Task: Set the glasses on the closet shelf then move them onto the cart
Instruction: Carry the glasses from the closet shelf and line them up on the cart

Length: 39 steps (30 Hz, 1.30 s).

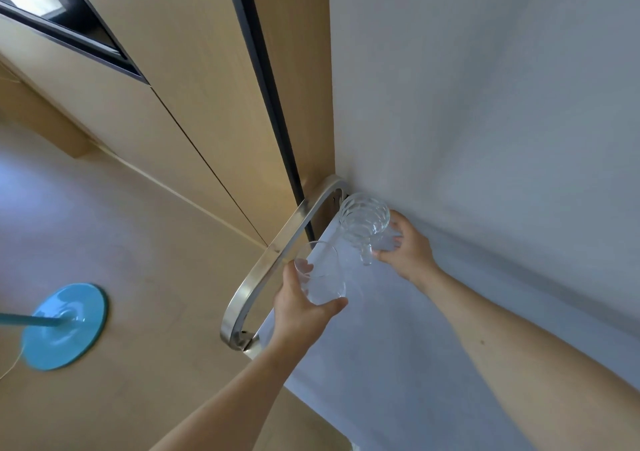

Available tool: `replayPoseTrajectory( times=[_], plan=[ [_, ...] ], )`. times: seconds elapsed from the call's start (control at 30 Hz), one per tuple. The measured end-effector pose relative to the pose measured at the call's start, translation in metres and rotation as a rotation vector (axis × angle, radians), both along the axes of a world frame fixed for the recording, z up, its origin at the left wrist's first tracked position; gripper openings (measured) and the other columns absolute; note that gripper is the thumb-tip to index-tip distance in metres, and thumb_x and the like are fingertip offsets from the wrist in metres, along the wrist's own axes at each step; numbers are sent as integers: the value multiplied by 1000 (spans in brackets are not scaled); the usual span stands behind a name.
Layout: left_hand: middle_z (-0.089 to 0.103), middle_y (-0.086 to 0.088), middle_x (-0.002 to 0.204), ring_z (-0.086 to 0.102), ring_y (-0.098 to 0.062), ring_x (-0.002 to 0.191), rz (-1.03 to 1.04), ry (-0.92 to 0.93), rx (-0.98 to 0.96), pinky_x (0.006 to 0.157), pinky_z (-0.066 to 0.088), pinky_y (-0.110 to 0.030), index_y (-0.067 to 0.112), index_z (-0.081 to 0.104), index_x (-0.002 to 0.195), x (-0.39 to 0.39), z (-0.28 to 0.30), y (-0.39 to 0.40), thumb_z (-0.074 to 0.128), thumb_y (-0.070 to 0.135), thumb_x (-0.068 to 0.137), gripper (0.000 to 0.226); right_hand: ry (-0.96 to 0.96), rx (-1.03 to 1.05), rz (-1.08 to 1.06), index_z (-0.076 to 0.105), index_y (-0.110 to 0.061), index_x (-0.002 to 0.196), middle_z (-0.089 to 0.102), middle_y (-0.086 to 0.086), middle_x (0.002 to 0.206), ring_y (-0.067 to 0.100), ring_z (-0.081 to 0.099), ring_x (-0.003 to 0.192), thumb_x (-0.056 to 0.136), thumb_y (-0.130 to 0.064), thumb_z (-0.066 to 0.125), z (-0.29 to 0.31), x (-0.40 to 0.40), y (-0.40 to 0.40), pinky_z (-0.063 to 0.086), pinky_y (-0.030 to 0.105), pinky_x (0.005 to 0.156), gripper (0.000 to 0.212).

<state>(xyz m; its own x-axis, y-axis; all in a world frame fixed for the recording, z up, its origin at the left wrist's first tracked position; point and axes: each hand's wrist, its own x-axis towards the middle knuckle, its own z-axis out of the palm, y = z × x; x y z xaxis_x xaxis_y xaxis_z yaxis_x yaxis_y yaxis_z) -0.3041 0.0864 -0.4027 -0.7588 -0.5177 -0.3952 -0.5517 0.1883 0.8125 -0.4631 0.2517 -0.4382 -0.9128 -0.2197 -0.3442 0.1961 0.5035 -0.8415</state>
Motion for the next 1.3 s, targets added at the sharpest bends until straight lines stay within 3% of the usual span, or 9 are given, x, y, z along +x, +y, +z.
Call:
replayPoseTrajectory(
  times=[0.1, 0.23, 0.4, 0.63, 0.87, 0.93, 1.03, 1.17, 1.3],
  plan=[
    [54, 12, 119, 54, -12, 111, -56, 31, -2, 72, 44, -20, 38, 43, 113, 13, 10, -3, 94, 25, 64, 72, 34, 81, -28, 44, -25, 149, 51, 7, 145, 25, 52, 129, 77, -7, 83, 15, 24, 6, 44, 31, 100, 84],
    [54, 13, 118, 54, -15, 110, -144, 77, -46, 83, 49, -34, 36, 42, 116, 38, 25, -12, 94, 29, 64, 74, 75, 161, -72, 37, -27, 154, 48, 4, 149, 24, 49, 132, 80, -9, 77, 41, 67, 6, 41, 25, 88, 86],
    [54, 15, 112, 58, -13, 105, -258, 127, -73, 82, 54, -38, 38, 40, 114, 78, 46, -29, 94, 37, 63, 75, 161, 261, -83, 36, -27, 155, 46, 2, 153, 23, 43, 139, 81, -20, 77, 77, 140, 0, 38, 32, 110, 84],
    [49, 21, 112, 55, -11, 109, -375, 245, -63, 93, 52, -39, 31, 43, 118, 159, 59, -59, 94, 33, 64, 74, 197, 344, -105, 36, -28, 155, 42, -2, 156, 19, 39, 143, 84, -33, 79, 93, 261, -21, 33, 32, 115, 83],
    [55, 17, 119, 58, -12, 113, -409, 198, -29, 93, 55, -43, 31, 43, 114, 222, 50, -78, 92, 31, 64, 70, 118, 384, -89, 35, -29, 155, 39, -4, 158, 19, 36, 144, 87, -33, 76, 69, 360, -32, 31, 31, 116, 80],
    [54, 21, 119, 57, -10, 114, -409, 182, -19, 90, 56, -38, 31, 43, 117, 234, 45, -78, 91, 31, 65, 71, 89, 389, -72, 34, -30, 155, 38, -5, 158, 18, 35, 145, 88, -32, 74, 61, 377, -34, 30, 29, 115, 78],
    [58, 13, 118, 60, -8, 107, -387, 150, -11, 71, 56, -24, 29, 45, 118, 252, 32, -75, 91, 32, 65, 70, 55, 383, -47, 33, -30, 155, 36, -6, 159, 17, 33, 146, 89, -33, 73, 44, 399, -34, 28, 28, 114, 78],
    [59, 19, 107, 64, -8, 101, -348, 75, -36, 84, 56, -37, 26, 46, 110, 274, 3, -63, 92, 29, 63, 65, 19, 400, 9, 33, -28, 155, 35, -5, 160, 20, 32, 146, 89, -35, 73, 14, 425, -23, 28, 30, 114, 78],
    [55, 19, 103, 56, 5, 93, -325, 21, -64, 74, 47, -23, 22, 48, 113, 294, -26, -43, 92, 29, 64, 66, 4, 428, 49, 36, -29, 154, 37, -5, 159, 20, 32, 146, 88, -38, 74, -19, 441, 0, 29, 32, 115, 76]
  ],
)
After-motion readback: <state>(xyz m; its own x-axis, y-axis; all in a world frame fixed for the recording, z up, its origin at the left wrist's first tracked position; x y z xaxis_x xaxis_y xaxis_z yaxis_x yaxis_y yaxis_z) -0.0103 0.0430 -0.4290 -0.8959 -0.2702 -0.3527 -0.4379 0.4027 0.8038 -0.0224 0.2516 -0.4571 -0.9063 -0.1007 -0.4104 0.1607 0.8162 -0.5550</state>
